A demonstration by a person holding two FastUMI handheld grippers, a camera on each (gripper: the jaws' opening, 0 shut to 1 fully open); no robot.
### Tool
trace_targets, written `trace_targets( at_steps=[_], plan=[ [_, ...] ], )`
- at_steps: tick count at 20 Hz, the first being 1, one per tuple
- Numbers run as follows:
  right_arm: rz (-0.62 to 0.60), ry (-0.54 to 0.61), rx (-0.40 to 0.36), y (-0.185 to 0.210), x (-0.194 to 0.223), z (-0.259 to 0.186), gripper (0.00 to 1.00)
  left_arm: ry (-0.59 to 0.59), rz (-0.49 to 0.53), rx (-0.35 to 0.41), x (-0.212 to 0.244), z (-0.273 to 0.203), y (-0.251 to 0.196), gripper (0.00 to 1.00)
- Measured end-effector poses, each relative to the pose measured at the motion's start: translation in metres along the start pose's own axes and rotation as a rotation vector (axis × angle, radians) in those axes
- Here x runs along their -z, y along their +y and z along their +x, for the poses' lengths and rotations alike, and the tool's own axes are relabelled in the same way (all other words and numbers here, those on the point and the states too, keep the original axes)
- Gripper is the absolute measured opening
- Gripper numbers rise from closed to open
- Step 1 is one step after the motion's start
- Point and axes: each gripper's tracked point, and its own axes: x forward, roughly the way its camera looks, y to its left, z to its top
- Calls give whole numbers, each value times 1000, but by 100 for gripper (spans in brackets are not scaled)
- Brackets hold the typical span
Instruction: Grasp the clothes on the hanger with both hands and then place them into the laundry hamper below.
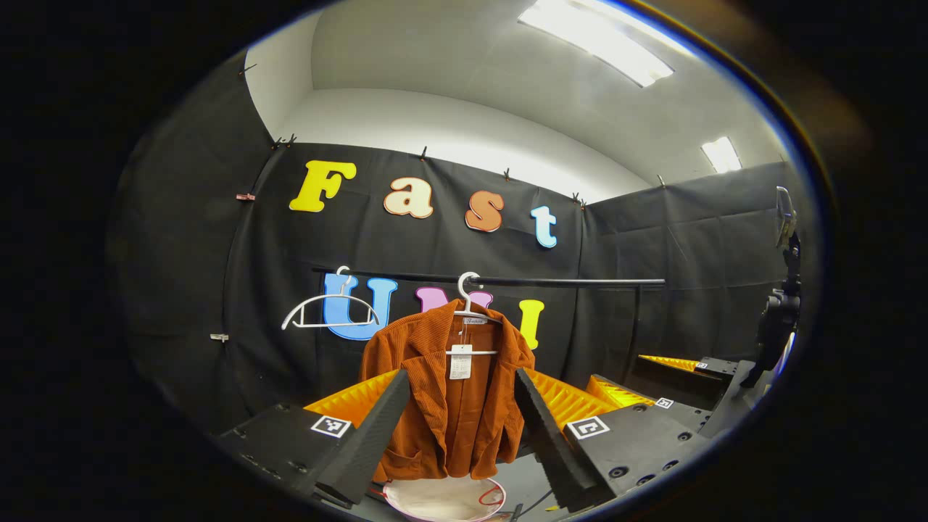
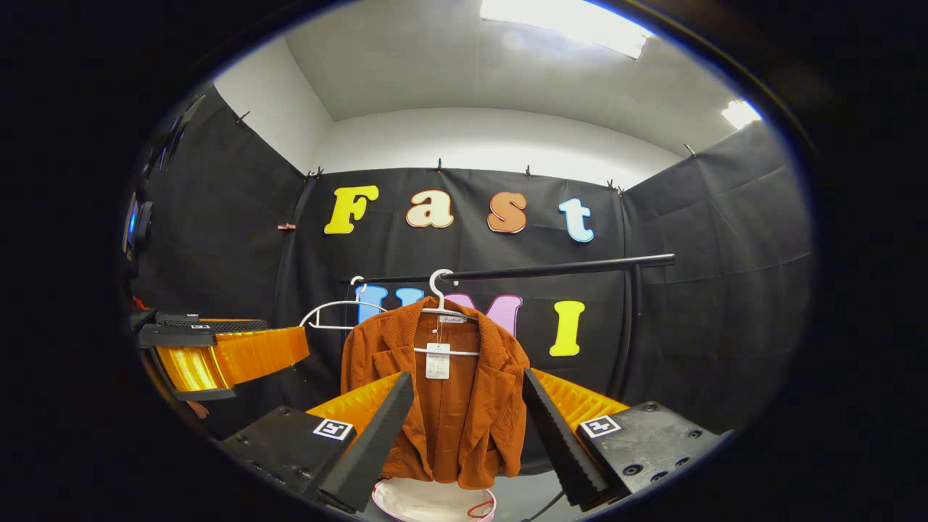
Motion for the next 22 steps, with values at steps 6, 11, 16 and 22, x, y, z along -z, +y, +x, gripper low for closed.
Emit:
trace_targets(
  at_steps=[6, 11, 16, 22],
  plan=[
    [-23, 1, 32, 9, 0, -5, 95, 6, -3, 34, 0, -4, 9, 92],
    [-46, 21, 63, 17, 9, -6, 97, 20, -3, 56, 5, -4, 21, 92],
    [-60, 21, 68, 14, 16, 15, 95, 31, -4, 60, 14, 16, 25, 92],
    [-39, 21, 19, 0, 46, 87, 97, 37, 7, 4, 34, 82, 30, 92]
  ],
)
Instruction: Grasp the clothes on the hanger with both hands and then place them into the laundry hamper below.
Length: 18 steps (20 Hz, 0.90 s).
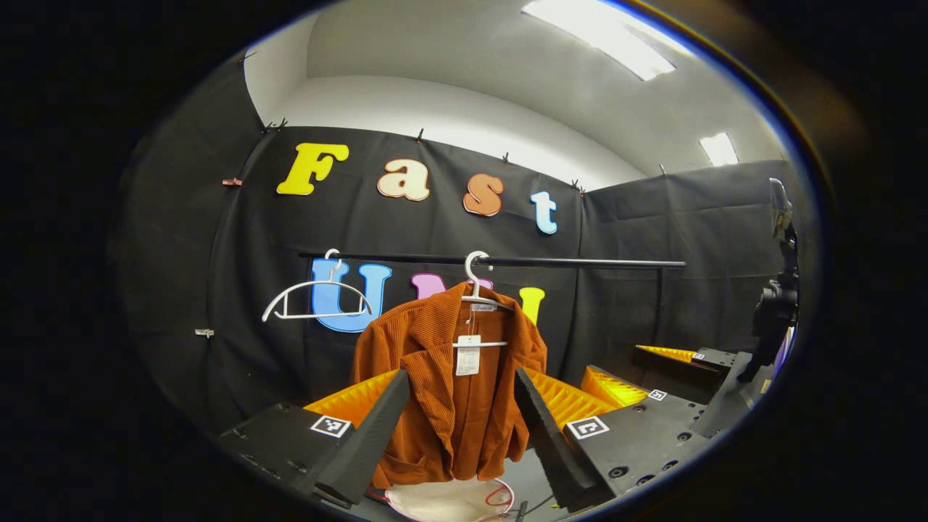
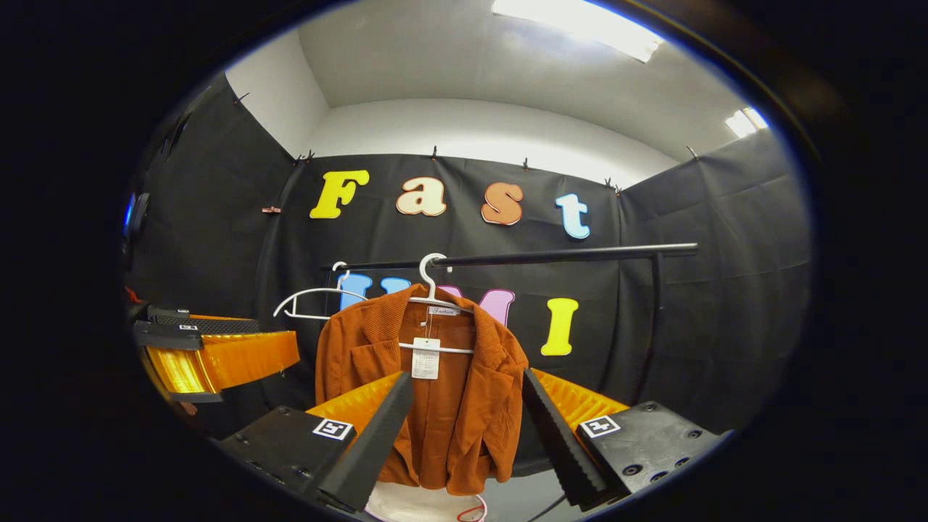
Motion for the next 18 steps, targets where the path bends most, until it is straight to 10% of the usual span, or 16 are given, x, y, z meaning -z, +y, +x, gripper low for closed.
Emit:
trace_targets(
  at_steps=[18],
  plan=[
    [90, 234, -161, -42, 139, 181, 96, 114, -22, -297, 82, 171, 38, 93]
  ],
)
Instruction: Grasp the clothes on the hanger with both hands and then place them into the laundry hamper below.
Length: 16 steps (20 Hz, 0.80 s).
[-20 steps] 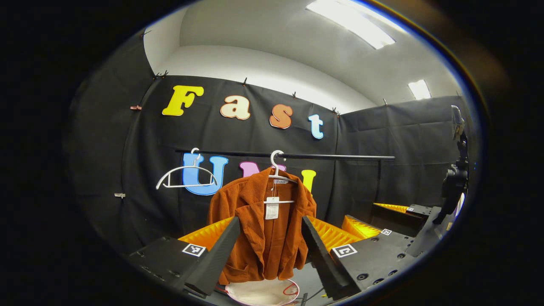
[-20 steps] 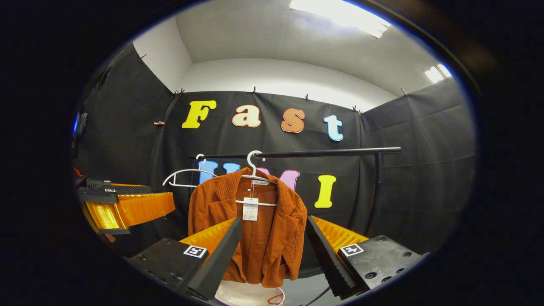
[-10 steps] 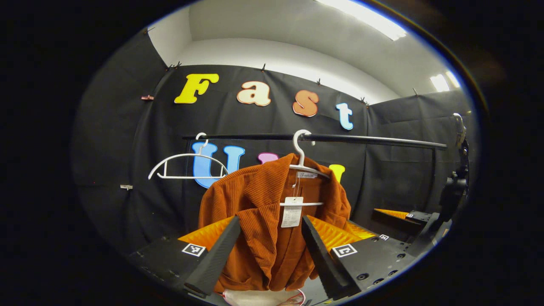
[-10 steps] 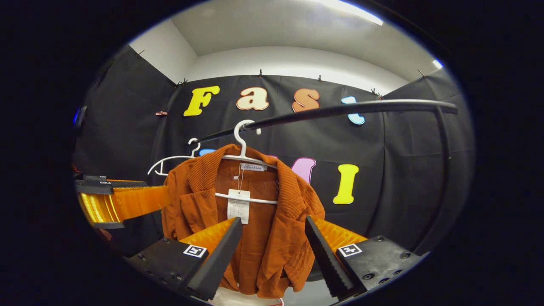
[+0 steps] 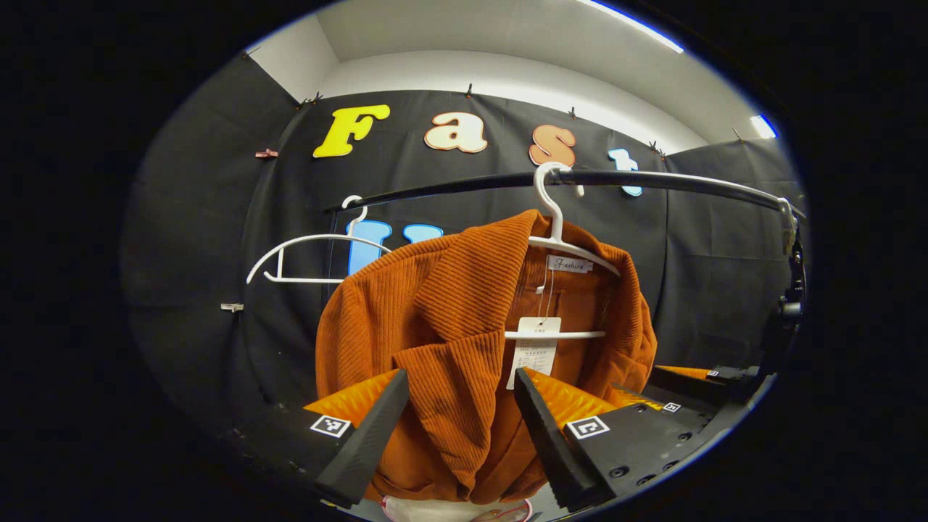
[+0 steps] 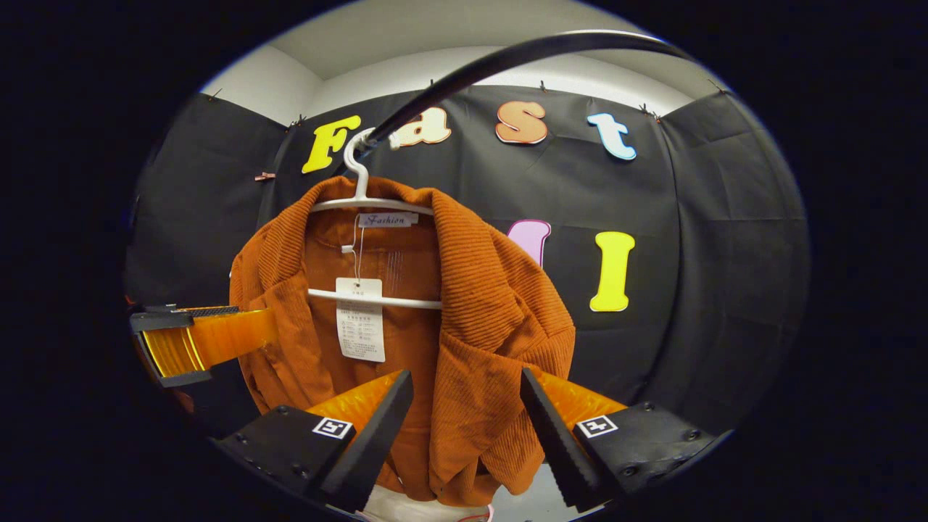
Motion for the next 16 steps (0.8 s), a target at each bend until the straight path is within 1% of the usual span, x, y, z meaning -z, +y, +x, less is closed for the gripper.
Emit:
trace_targets(
  at_steps=[4, 6, 10, 13, 15, 16],
  plan=[
    [64, 58, -29, -2, 16, 14, 96, 9, -5, -26, 4, 15, 5, 93],
    [87, 62, -44, 1, 16, 23, 97, 15, -12, -25, 6, 20, 2, 93],
    [95, 59, -70, 6, 13, 42, 97, 23, 5, -13, 8, 33, -7, 93],
    [87, 45, -65, 2, 10, 52, 97, 38, -17, -21, 13, 43, -13, 93],
    [91, 41, -62, 3, 9, 61, 97, 38, -35, -36, 11, 53, -17, 93],
    [89, 38, -58, 1, 7, 65, 97, 28, -39, -62, 9, 56, -16, 93]
  ],
)
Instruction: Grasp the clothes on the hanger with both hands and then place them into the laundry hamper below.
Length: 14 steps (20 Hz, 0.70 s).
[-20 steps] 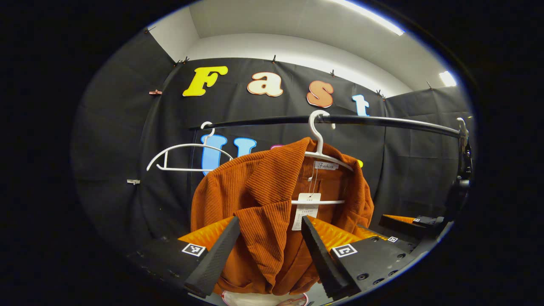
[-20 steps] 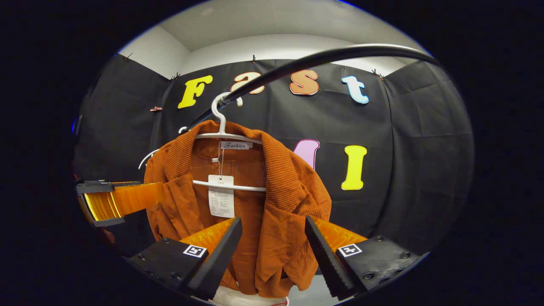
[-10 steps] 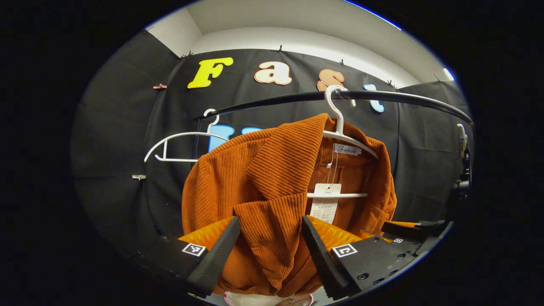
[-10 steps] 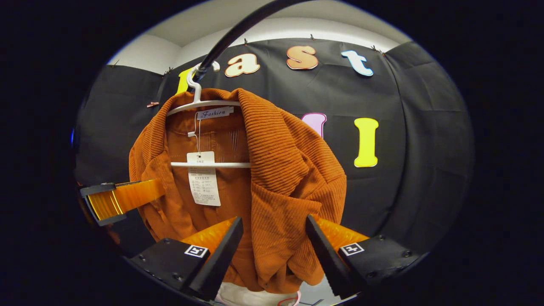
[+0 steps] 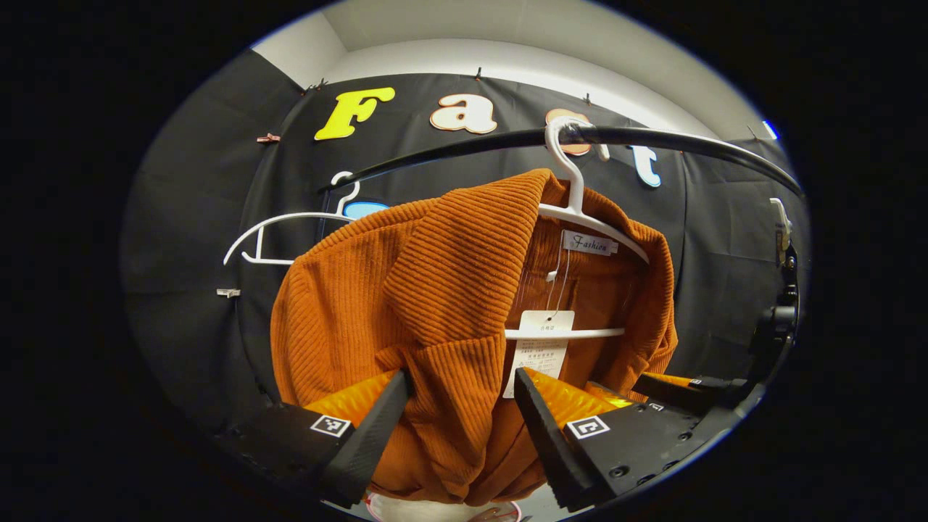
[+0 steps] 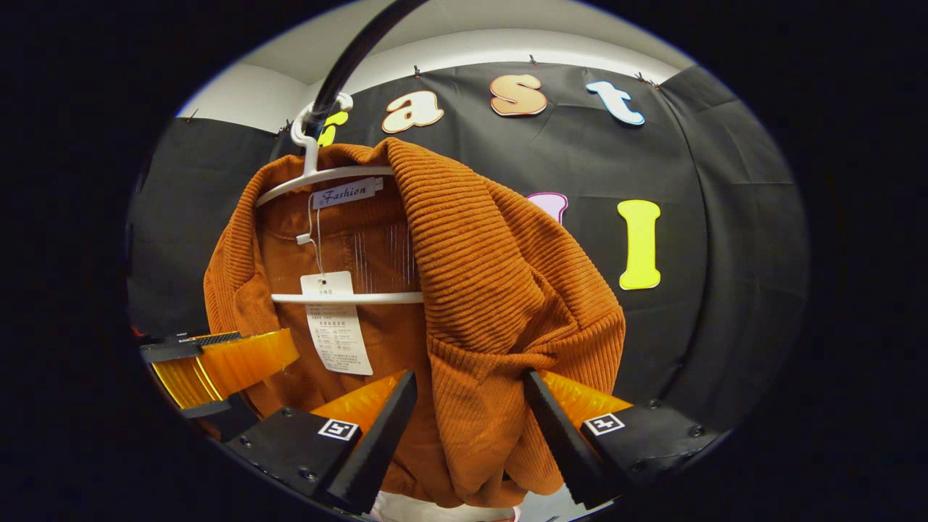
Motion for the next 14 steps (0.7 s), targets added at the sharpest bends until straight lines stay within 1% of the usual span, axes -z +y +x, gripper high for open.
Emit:
trace_targets(
  at_steps=[2, 3, 5, 6, 7, 8, 9, 10, 11, 12, 14],
  plan=[
    [7, -14, 6, -2, -5, 6, 97, -19, -17, -49, -4, 8, 5, 92],
    [15, -20, 7, -3, -7, 12, 97, -19, -29, -55, -4, 13, 4, 91],
    [14, -29, 8, -6, -8, 19, 97, -32, -40, -63, -7, 18, 6, 86],
    [3, -33, 19, -10, -8, 22, 97, -43, -44, -70, -8, 20, 10, 81],
    [-6, -41, 21, -14, -10, 24, 89, -45, -48, -68, -10, 26, 12, 78],
    [-17, -38, 18, -18, -11, 28, 80, -50, -41, -120, -9, 21, 23, 55],
    [-30, -36, 22, -22, -13, 30, 60, -57, -28, -164, -13, 23, 35, 31],
    [-57, -42, 45, -34, -17, 32, 47, -60, -22, -164, -17, 25, 37, 7],
    [-76, -61, 30, -38, -24, 35, 30, -56, -13, -154, -18, 27, 35, 7],
    [-79, -51, 8, -39, -23, 39, 14, -51, 0, -153, -18, 25, 38, 5],
    [-27, -60, -29, -47, -31, 39, 14, -56, 26, -177, -23, 17, 48, 5]
  ],
)
